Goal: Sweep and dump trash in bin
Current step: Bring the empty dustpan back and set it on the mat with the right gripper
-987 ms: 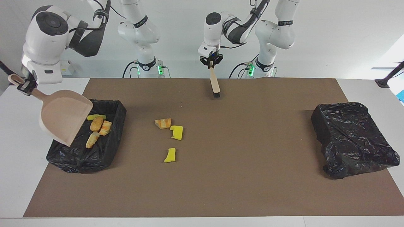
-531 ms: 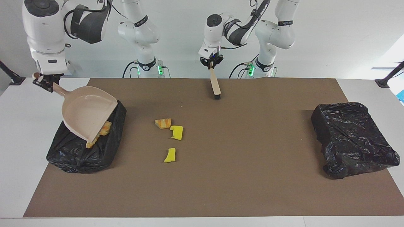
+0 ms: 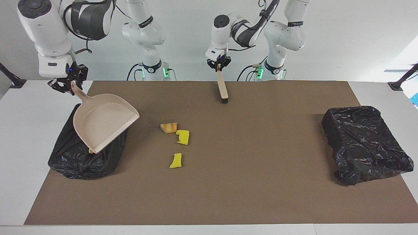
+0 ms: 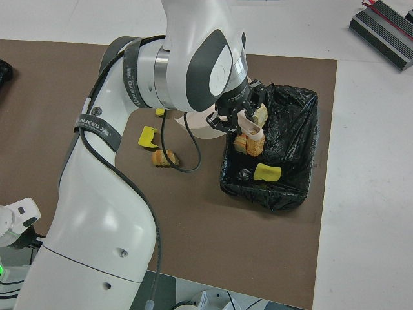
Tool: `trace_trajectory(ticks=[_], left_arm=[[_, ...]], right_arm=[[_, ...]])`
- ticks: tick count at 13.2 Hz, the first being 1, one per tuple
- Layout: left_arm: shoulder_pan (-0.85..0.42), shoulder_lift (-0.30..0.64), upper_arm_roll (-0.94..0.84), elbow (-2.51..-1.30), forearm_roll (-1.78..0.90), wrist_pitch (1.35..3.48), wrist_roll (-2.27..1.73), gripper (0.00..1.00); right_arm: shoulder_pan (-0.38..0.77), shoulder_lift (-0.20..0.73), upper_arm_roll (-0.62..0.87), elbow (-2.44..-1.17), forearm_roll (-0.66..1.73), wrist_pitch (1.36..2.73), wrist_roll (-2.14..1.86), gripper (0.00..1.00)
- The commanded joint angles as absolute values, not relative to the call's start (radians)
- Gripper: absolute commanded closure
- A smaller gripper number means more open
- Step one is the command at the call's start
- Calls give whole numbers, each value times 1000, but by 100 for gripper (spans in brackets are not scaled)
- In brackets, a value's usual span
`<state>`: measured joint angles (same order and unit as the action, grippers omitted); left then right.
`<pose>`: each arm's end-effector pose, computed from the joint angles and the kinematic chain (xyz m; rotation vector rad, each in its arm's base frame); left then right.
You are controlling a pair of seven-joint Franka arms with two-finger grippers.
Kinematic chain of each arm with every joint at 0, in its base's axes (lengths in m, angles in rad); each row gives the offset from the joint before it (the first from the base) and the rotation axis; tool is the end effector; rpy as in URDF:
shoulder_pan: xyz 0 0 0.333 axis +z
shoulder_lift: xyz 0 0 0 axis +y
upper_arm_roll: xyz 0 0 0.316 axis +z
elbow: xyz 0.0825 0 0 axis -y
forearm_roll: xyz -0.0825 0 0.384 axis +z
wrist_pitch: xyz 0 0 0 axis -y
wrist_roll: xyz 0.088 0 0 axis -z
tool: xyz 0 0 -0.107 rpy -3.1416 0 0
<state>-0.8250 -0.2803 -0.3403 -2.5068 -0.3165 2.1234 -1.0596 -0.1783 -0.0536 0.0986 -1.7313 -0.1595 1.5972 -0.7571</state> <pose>0.1566 -0.3955 0.3691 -3.1007 -0.1459 0.3081 0.5325 -0.0580 0.5816 2.8401 1.0170 -0.2125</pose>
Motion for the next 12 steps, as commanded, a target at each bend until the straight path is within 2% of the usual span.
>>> trace_trajectory(ticks=[1,3,6,9,12], left_arm=[[-805,-290,-342,-2517,-336,2126,-1049,37],[-805,-279,-341,-2502,-336,2112,-1054,9],[-786,-279,-334,-2462,-334,2042,-1046,0],[-665,-284,-334,-2373,-331,1901,-982,0],[-484,-293,-334,-2272,-327,1774,-820,0]], right_arm=[[-89,-94,103,-1772,-118,1597,-527,100],[-40,-83,103,-1778,-62,1608,-338,100],[38,-61,103,-1781,-5,1649,-156,100],[133,-32,103,-1779,18,1695,38,100],[245,9,103,-1778,34,1744,240,100]])
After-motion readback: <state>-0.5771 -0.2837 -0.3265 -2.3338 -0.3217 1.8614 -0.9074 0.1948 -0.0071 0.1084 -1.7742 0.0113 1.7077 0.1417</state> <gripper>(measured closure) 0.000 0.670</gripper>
